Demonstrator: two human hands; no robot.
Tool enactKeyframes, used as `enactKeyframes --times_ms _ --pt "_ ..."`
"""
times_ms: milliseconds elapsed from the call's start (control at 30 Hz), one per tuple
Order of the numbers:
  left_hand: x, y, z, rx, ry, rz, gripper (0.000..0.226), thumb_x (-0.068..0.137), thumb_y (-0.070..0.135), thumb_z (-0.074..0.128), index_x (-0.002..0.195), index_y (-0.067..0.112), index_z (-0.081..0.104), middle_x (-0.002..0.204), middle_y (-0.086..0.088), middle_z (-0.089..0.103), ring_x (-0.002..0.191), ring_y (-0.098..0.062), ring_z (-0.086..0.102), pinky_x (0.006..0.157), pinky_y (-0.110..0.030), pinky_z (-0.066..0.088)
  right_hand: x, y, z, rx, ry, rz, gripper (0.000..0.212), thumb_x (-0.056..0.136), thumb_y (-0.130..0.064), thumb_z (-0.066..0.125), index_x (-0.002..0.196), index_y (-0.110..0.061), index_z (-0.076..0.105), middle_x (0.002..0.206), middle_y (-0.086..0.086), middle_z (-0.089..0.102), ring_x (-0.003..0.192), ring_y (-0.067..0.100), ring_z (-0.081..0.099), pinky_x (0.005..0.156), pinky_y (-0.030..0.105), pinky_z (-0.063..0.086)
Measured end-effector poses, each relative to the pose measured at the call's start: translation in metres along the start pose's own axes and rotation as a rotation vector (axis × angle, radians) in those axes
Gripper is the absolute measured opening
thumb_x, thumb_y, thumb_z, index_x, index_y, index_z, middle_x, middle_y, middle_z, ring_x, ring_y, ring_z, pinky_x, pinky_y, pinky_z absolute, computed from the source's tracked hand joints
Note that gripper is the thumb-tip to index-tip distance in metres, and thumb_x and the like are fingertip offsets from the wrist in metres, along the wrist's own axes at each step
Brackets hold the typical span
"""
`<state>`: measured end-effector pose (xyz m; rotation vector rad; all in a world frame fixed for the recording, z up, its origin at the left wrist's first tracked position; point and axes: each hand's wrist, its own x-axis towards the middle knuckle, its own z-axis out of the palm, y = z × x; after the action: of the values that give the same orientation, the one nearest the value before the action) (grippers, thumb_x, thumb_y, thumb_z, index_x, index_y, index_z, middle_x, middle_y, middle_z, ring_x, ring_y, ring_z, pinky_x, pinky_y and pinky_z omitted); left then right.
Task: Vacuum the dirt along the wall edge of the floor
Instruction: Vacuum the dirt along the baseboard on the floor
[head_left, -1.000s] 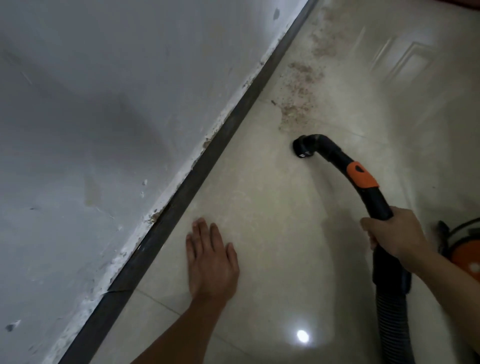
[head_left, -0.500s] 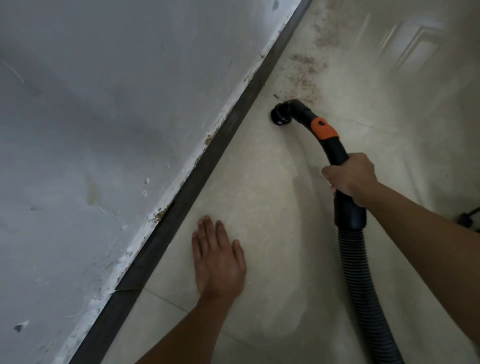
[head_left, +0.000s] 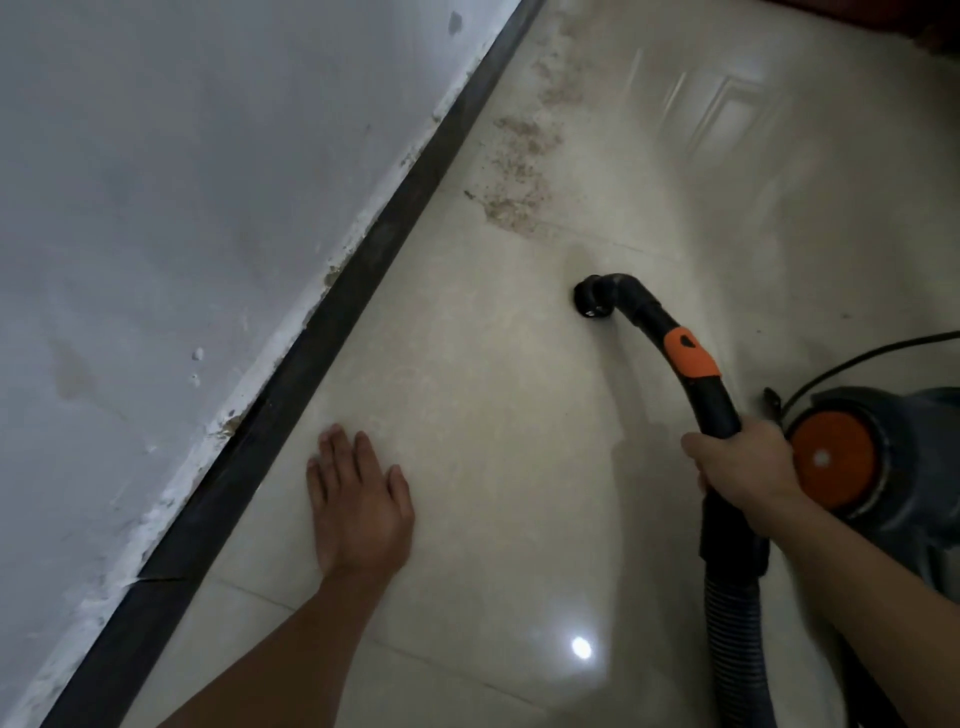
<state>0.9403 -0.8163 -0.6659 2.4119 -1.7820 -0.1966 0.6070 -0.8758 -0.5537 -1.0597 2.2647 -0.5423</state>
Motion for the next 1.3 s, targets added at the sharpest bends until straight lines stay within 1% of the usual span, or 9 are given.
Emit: enactKeyframes --times_ms 100,333,500,633,767,833,1033,1200,1300 --pt "0.001 -0.001 0.000 0.001 -0.004 -0.013 0.068 0.094 0.039 0.021 0.142 -0.005 0.039 0.152 -0.028 0.030 0.143 -0.039 0.026 0.117 -0.052 0.020 0.015 -0.004 -0.002 0.041 0.051 0.033 0.013 0.077 -0.008 0.070 0.083 0.000 0.063 0.066 0.017 0.064 0.051 0.028 0.059 0.051 0.031 0.049" --pt "0.001 -0.001 0.004 0.016 0.015 -0.010 0.064 0.094 0.036 0.026 0.139 -0.006 0.043 0.149 -0.030 0.034 0.140 -0.041 0.031 0.115 -0.053 0.025 0.055 -0.066 0.036 0.188 -0.013 0.059 0.028 0.073 -0.006 0.070 0.099 0.002 0.063 0.066 0.014 0.061 0.047 0.025 0.056 0.049 0.030 0.049" --pt "0.002 -0.002 0.004 0.035 0.020 -0.012 0.063 0.094 0.036 0.029 0.141 -0.005 0.041 0.151 -0.027 0.032 0.142 -0.039 0.029 0.116 -0.051 0.023 0.069 -0.111 0.066 0.193 -0.042 0.027 0.032 0.071 -0.007 0.070 0.102 -0.001 0.062 0.069 0.012 0.062 0.046 0.023 0.056 0.046 0.026 0.047" --pt "0.001 0.001 0.001 0.046 0.007 -0.026 0.063 0.095 0.036 0.028 0.141 -0.004 0.042 0.151 -0.026 0.033 0.141 -0.038 0.030 0.114 -0.053 0.027 0.078 -0.137 0.090 0.196 -0.073 -0.003 0.035 0.073 -0.008 0.070 0.106 -0.002 0.062 0.073 0.012 0.064 0.048 0.021 0.056 0.047 0.027 0.048" --pt "0.002 0.001 0.002 0.018 0.005 -0.030 0.062 0.095 0.037 0.027 0.142 -0.002 0.042 0.153 -0.024 0.031 0.143 -0.036 0.027 0.115 -0.052 0.025 0.087 -0.164 0.108 0.189 -0.094 -0.040 0.039 0.069 -0.010 0.070 0.106 -0.002 0.063 0.080 0.015 0.068 0.053 0.024 0.060 0.051 0.029 0.052" --pt "0.002 0.001 0.003 0.014 0.006 -0.031 0.062 0.095 0.037 0.026 0.141 -0.001 0.043 0.153 -0.024 0.031 0.144 -0.036 0.026 0.115 -0.051 0.024 0.092 -0.178 0.115 0.190 -0.096 -0.045 0.040 0.069 -0.011 0.070 0.107 -0.001 0.064 0.079 0.015 0.068 0.055 0.024 0.061 0.053 0.030 0.053" --pt "0.003 0.001 0.006 0.000 0.017 -0.026 0.060 0.094 0.036 0.030 0.139 -0.001 0.046 0.152 -0.024 0.033 0.144 -0.036 0.027 0.114 -0.050 0.021 0.102 -0.214 0.130 0.194 -0.170 -0.045 0.042 0.073 -0.007 0.071 0.113 0.003 0.060 0.073 0.012 0.064 0.049 0.019 0.057 0.047 0.027 0.048" --pt "0.002 0.002 0.005 0.002 0.025 -0.020 0.061 0.094 0.036 0.029 0.139 -0.002 0.047 0.151 -0.024 0.035 0.143 -0.035 0.028 0.115 -0.049 0.020 0.091 -0.217 0.132 0.124 -0.229 -0.114 0.042 0.070 -0.007 0.072 0.109 0.003 0.062 0.075 0.014 0.065 0.047 0.021 0.056 0.046 0.027 0.049" --pt "0.002 0.002 0.005 0.011 0.023 -0.018 0.062 0.095 0.037 0.028 0.139 -0.002 0.046 0.151 -0.025 0.034 0.143 -0.036 0.028 0.115 -0.050 0.020 0.080 -0.190 0.111 0.015 -0.227 -0.154 0.037 0.071 -0.010 0.072 0.106 -0.001 0.062 0.077 0.015 0.067 0.055 0.026 0.061 0.060 0.035 0.058"
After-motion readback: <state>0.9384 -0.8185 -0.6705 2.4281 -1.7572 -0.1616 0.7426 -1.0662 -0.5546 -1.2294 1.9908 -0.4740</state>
